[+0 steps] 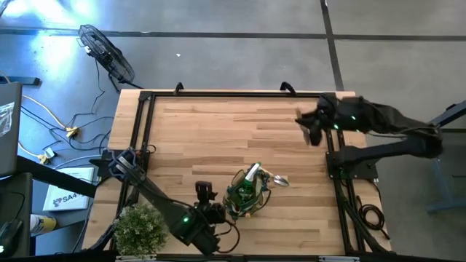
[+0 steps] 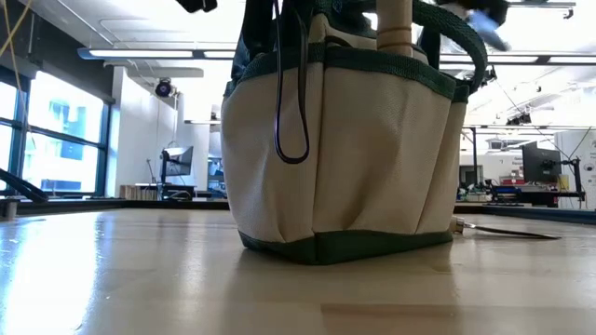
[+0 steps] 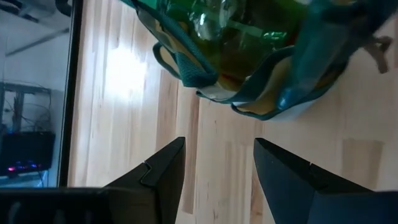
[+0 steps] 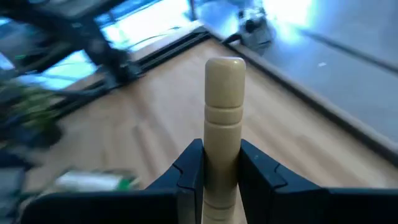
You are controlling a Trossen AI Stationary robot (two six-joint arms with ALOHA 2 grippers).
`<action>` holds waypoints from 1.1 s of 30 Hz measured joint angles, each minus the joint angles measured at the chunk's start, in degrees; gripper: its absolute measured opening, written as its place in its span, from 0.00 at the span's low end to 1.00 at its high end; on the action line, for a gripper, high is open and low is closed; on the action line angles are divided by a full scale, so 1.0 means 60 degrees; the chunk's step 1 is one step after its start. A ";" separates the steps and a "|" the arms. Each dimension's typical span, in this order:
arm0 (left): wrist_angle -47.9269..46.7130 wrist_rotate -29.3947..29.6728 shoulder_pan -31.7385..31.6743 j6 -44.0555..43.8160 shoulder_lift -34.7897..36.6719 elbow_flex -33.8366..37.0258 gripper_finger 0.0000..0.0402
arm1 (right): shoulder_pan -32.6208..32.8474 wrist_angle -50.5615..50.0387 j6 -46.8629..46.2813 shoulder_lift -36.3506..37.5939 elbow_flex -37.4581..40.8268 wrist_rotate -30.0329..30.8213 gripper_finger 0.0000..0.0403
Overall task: Pick & Place Garden tools in Gardening bag
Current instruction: Put the top trowel into the gardening bag
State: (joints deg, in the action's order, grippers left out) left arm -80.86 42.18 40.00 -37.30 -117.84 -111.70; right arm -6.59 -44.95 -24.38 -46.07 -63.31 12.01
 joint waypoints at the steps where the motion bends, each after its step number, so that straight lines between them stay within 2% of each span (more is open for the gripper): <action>1: 0.0006 -0.0073 -0.0062 -0.0003 0.0000 0.0000 0.45 | 0.0367 -0.0137 -0.0196 0.0224 0.0135 0.0045 0.14; 8: 0.0040 -0.0157 -0.0173 0.0173 0.0000 0.0000 0.45 | 0.2682 0.0188 -0.1674 0.1182 0.1980 0.0702 0.14; 11: 0.0041 0.0317 -0.0169 0.0258 0.0000 0.0000 0.45 | 0.3592 0.1405 -0.2118 0.1271 0.3160 0.0857 0.14; 14: 0.0033 0.0378 -0.0169 0.0274 0.0000 0.0000 0.45 | 0.4609 0.3566 -0.2336 0.1158 0.4471 0.1024 0.14; 17: -0.0053 0.0396 -0.0169 0.0278 0.0000 0.0000 0.45 | 0.5639 0.5933 -0.1590 0.0896 0.5425 0.0883 0.14; 20: -0.0047 0.0572 -0.0173 0.0415 0.0000 0.0000 0.45 | 0.6731 0.7357 -0.0226 0.0583 0.5823 0.0356 0.14; 22: -0.0047 0.0723 -0.0173 0.0491 0.0000 0.0000 0.45 | 0.7375 0.7893 0.0324 0.0364 0.5919 0.0493 0.14; 24: -0.0047 0.0830 -0.0173 0.0507 0.0000 0.0000 0.45 | 0.7856 0.8397 0.0594 0.0069 0.5998 0.1081 0.14; 29: 0.0004 0.1112 -0.0173 0.0506 0.0000 0.0000 0.45 | 0.8316 0.9444 0.1145 -0.1057 0.6044 0.2210 0.14; 33: 0.0065 0.1172 -0.0173 0.0504 0.0000 0.0000 0.45 | 0.8196 1.0762 0.1526 -0.2202 0.6044 0.2355 0.14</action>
State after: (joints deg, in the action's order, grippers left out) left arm -80.47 49.21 38.96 -34.28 -117.84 -111.70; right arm 42.58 19.62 -15.22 -59.28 -27.05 26.14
